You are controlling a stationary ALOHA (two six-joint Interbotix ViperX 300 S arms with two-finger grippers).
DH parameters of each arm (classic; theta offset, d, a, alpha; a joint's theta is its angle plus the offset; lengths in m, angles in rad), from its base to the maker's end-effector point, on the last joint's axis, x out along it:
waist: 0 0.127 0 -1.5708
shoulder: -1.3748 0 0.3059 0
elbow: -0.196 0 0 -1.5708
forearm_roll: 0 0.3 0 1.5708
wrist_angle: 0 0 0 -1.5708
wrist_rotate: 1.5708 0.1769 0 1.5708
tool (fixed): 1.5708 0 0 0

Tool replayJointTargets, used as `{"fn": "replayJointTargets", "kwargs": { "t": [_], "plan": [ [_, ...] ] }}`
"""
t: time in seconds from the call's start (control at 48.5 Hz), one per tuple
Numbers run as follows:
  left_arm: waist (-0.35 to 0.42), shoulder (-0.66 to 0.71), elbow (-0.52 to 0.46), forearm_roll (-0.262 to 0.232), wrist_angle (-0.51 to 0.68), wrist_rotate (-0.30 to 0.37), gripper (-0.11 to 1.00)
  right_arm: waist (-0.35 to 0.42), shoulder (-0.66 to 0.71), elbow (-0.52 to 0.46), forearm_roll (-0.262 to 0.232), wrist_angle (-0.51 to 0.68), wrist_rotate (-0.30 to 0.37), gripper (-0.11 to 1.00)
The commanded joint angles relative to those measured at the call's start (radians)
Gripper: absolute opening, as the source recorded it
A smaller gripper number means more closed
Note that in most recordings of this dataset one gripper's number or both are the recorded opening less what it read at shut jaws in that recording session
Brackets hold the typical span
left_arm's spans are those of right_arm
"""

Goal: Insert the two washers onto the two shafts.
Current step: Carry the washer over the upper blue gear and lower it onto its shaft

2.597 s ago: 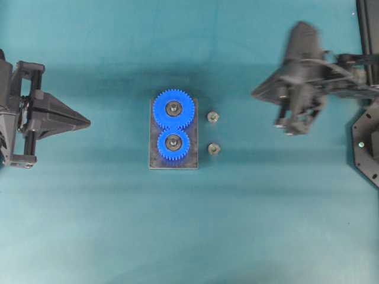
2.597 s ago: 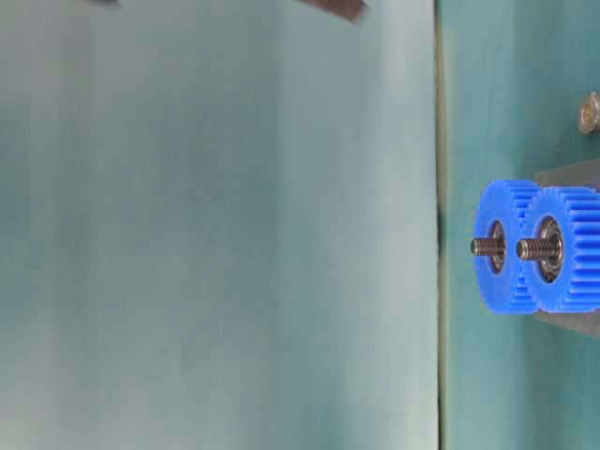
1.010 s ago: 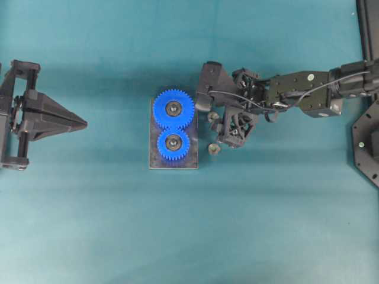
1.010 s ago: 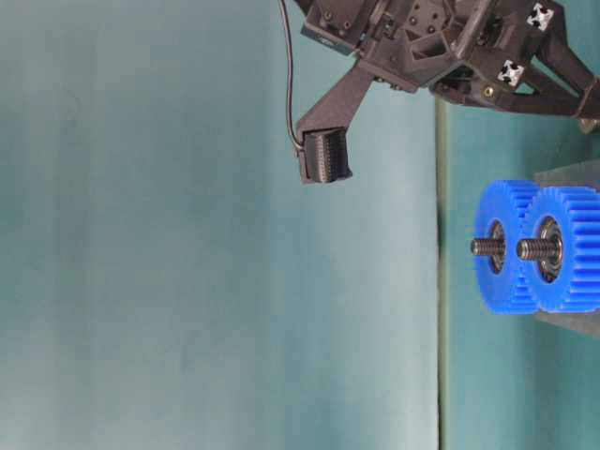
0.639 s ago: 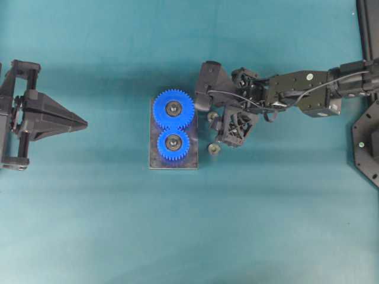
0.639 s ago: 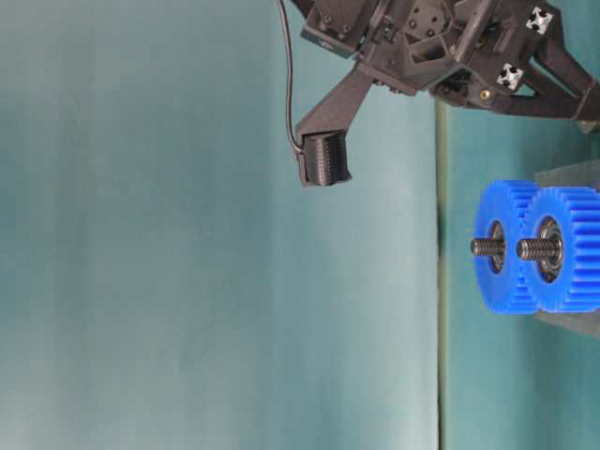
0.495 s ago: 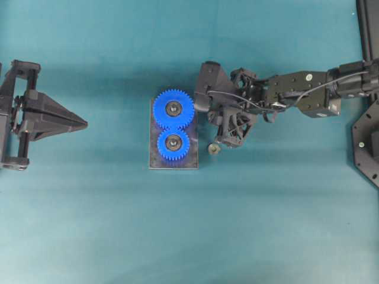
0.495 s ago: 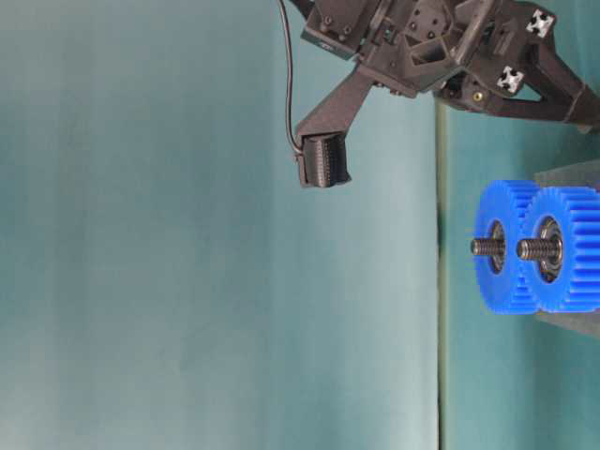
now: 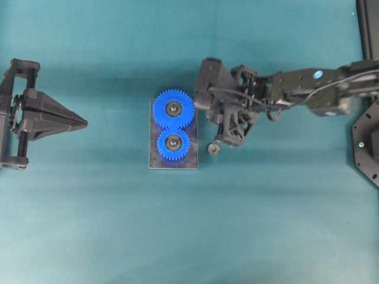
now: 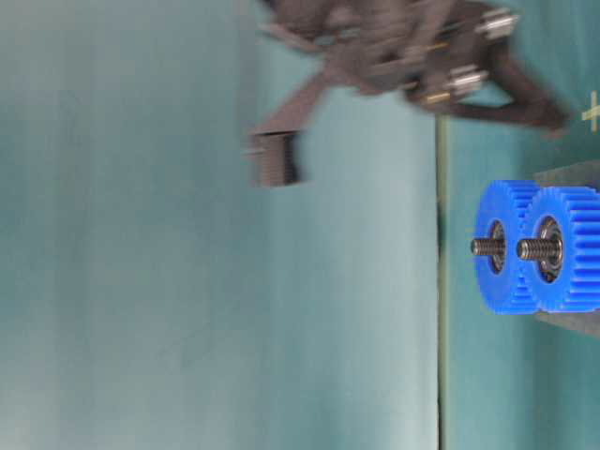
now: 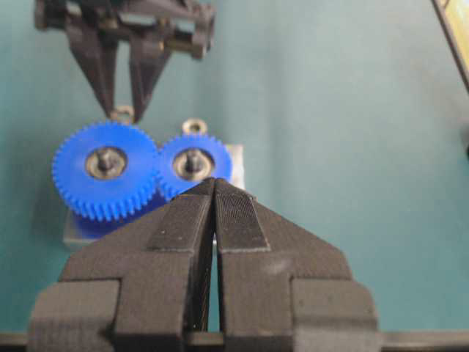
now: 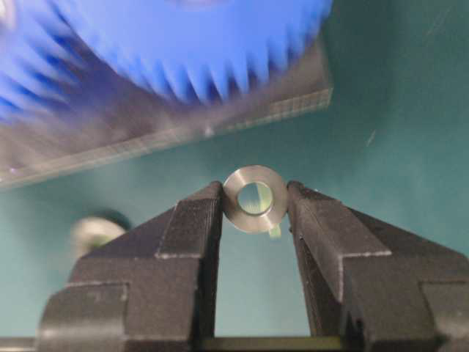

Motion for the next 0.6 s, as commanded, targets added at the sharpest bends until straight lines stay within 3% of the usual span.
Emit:
{"fn": "replayJointTargets", "kwargs": {
  "t": [0.0,0.268,0.577],
  "plan": [
    [-0.002,0.0,-0.025,0.003,-0.009,-0.002,0.0,0.012,-0.058,-0.063,0.002,0.06,-0.002,0.31],
    [-0.002,-0.002,-0.048,0.003,-0.011,-0.002,0.0,0.035,-0.029,-0.192,0.0,0.164,-0.006,0.31],
    [-0.003,-0.003,-0.052,0.002,-0.011,-0.002,0.0,0.037,0.063,-0.288,-0.031,0.173,-0.02,0.31]
  ]
}}
